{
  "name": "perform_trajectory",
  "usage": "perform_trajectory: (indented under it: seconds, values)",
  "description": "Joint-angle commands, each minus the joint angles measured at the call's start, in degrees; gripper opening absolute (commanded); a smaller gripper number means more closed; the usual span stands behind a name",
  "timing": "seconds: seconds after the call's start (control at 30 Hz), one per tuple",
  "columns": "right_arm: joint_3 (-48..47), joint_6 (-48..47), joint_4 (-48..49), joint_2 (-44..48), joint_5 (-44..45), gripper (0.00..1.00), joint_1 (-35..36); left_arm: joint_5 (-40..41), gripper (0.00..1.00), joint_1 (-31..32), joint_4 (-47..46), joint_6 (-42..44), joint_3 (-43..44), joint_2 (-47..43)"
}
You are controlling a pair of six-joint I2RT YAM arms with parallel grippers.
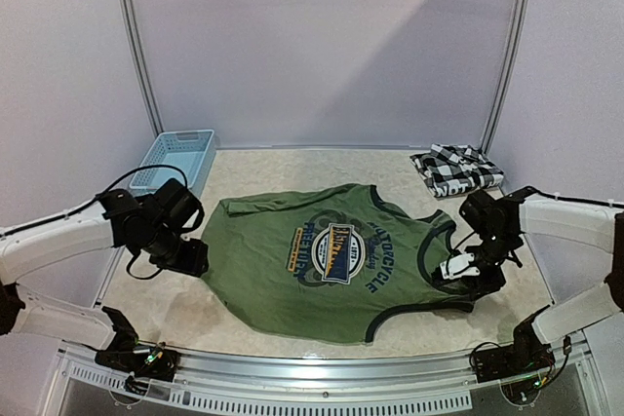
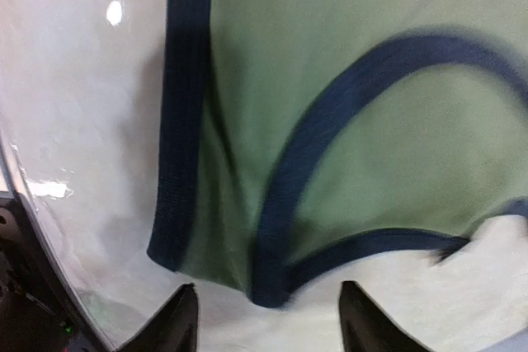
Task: Fold and stack the mixed laundry pile
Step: Flatten out the crumpled tank top at the center of the board.
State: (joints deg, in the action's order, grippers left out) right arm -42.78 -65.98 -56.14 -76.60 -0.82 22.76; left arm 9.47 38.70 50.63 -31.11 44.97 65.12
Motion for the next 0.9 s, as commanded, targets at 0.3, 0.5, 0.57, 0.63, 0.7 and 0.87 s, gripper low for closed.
perform_trajectory:
  seconds: [0.3,0.5,0.57,0.63,0.7,0.87]
  values:
    - [-11.81,12.56,6.99,0.07,-14.74,0.62,30.37,5.12,1.00,0.46,-9.83,-13.05,-9.43,-4.35]
    - [-14.78,13.28,14.25,-11.40,-14.88,0.64,44.81,2.19,0.94,-1.54,-15.29,-13.43,-7.81,3.72]
    - [-15.20,13.24,16.21,-14.48,-14.34,0.64,47.38,2.42,0.85,-2.01,-15.35,-13.62,-7.23,4.67]
    - [-15.49,14.02,18.03,-17.80,-12.96,0.62,48.81,2.74,0.74,-2.28,-14.70,-13.25,-6.59,5.55]
    - [-15.90,14.86,19.31,-20.08,-11.67,0.57,49.12,3.13,0.66,-2.39,-13.92,-12.45,-5.89,6.73]
    - [-15.99,16.72,22.37,-23.02,-8.40,0.44,49.08,2.34,0.55,-2.98,-14.33,-10.10,-5.11,9.52]
